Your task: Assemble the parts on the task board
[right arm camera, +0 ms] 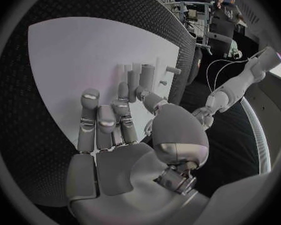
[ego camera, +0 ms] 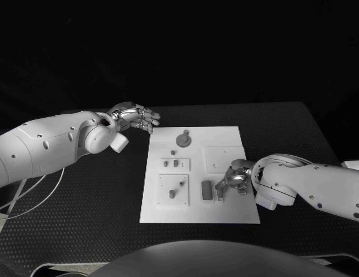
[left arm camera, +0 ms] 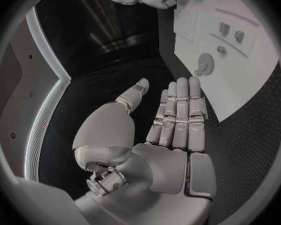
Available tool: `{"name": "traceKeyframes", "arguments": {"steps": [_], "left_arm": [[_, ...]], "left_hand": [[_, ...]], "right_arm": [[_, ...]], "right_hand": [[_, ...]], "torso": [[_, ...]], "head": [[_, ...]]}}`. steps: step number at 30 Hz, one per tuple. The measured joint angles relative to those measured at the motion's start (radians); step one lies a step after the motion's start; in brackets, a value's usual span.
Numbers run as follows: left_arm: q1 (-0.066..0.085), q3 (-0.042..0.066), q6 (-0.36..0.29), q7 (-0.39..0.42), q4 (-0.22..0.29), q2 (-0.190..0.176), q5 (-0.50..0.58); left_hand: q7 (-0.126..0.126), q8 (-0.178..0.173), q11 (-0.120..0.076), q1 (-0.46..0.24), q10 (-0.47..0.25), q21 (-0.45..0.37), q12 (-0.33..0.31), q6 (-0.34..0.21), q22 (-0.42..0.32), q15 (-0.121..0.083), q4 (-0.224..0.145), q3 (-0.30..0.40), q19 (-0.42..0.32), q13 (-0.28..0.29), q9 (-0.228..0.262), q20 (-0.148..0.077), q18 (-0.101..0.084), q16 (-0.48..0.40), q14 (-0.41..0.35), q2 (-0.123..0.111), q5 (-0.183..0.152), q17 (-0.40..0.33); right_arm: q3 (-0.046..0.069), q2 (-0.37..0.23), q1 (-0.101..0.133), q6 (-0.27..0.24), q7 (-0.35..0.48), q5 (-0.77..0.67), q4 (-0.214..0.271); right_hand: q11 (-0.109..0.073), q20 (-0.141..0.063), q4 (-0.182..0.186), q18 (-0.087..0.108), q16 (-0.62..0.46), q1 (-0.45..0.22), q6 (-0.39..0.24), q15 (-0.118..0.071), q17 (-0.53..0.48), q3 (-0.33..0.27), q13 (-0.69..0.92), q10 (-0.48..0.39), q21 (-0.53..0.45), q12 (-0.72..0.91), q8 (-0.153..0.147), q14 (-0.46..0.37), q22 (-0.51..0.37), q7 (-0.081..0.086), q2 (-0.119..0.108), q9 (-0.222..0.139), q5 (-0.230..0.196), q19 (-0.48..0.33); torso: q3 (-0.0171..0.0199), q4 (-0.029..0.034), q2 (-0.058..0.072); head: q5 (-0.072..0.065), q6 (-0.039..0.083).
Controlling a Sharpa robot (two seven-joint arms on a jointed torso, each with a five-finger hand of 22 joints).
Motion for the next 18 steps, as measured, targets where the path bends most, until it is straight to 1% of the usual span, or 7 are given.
{"name": "traceKeyframes", "arguments": {"steps": [7, 18], "left_arm": [[0.0, 0.0, 0.0, 0.0, 0.001, -0.001, 0.0], [0.0, 0.0, 0.0, 0.0, 0.001, -0.002, 0.0]], "left_hand": [[0.0, 0.004, 0.0, 0.0, 0.0, 0.0, 0.0, 0.0, 0.001, 0.0, 0.0, 0.0, 0.0, 0.0, 0.0, 0.0, -0.001, 0.0, 0.0, 0.0, 0.0, 0.0], [0.0, 0.004, 0.0, 0.0, 0.0, 0.0, 0.0, 0.0, 0.001, 0.0, 0.0, 0.0, 0.0, 0.0, 0.0, 0.0, -0.003, -0.004, 0.0, 0.0, 0.0, 0.001]], "right_arm": [[0.0, -0.001, -0.007, 0.016, 0.0, -0.004, 0.0], [0.001, 0.002, -0.009, 0.025, -0.001, -0.011, 0.001]], "right_hand": [[0.0, 0.0, 0.0, 0.0, 0.0, 0.0, 0.0, 0.001, 0.0, 0.0, 0.0, 0.0, 0.0, 0.0, 0.0, -0.001, 0.0, 0.0, 0.0, 0.001, 0.0, 0.0], [0.0, 0.0, 0.0, 0.0, 0.0, 0.0, -0.002, 0.0, 0.001, 0.0, 0.001, 0.0, 0.0, -0.001, 0.003, 0.003, 0.0, 0.002, 0.0, 0.004, 0.0, 0.0]], "torso": [[-0.0006, -0.0007, 0.0], [0.001, -0.0017, 0.0]], "head": [[0.004, 0.0], [0.007, 0.0]]}}
